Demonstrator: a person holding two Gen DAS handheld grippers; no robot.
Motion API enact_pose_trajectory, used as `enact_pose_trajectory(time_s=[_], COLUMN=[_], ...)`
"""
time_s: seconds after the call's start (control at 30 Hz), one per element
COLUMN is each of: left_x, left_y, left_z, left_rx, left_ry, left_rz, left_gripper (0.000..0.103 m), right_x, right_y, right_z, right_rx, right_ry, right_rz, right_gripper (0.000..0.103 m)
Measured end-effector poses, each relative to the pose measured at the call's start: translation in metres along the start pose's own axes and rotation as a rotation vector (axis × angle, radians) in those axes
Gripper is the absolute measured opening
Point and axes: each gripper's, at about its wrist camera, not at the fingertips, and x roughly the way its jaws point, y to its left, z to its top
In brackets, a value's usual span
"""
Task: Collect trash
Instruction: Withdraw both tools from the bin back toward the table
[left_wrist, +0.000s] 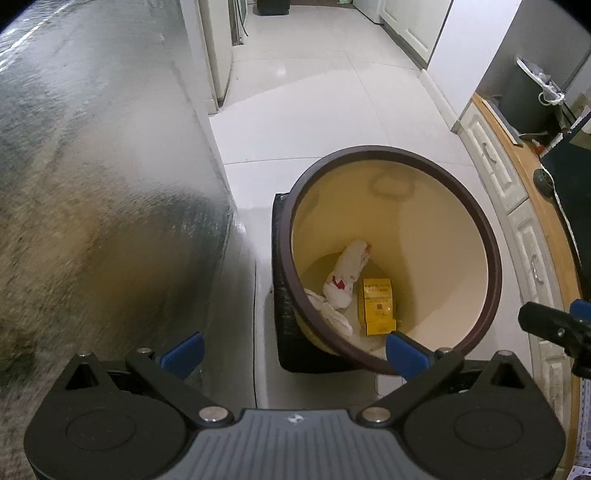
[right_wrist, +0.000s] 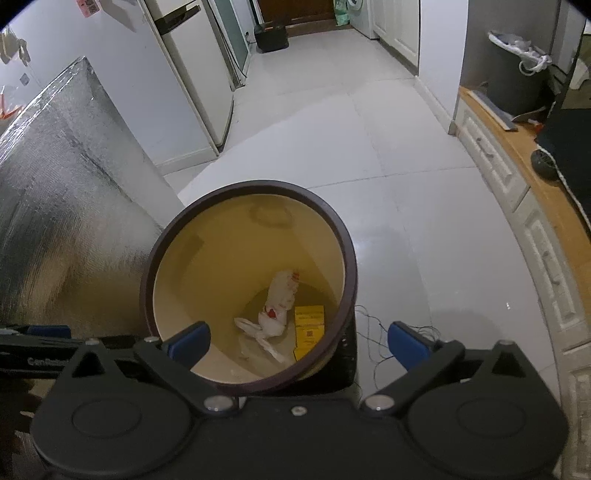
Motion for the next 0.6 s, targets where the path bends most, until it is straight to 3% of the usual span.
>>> enact_pose_trajectory(time_s=[0.33,0.6], left_x=[-0.037,-0.085], left_y=[-0.006,-0.009], left_z=[-0.02,-0.033], left_rx=[0.029,0.051], left_ry=[-0.054,-0.159], left_rz=[-0.012,-0.045], left_gripper=[0.103,0.103], right_x=[-0.037,-0.08], right_y=[0.002,-0.003], right_z=[-0.023,-0.04], right_rx=[-0.031,-0.025], right_ry=[-0.057,-0.132], right_rz=[-0.036,-0.048], right_gripper=[0.103,0.103])
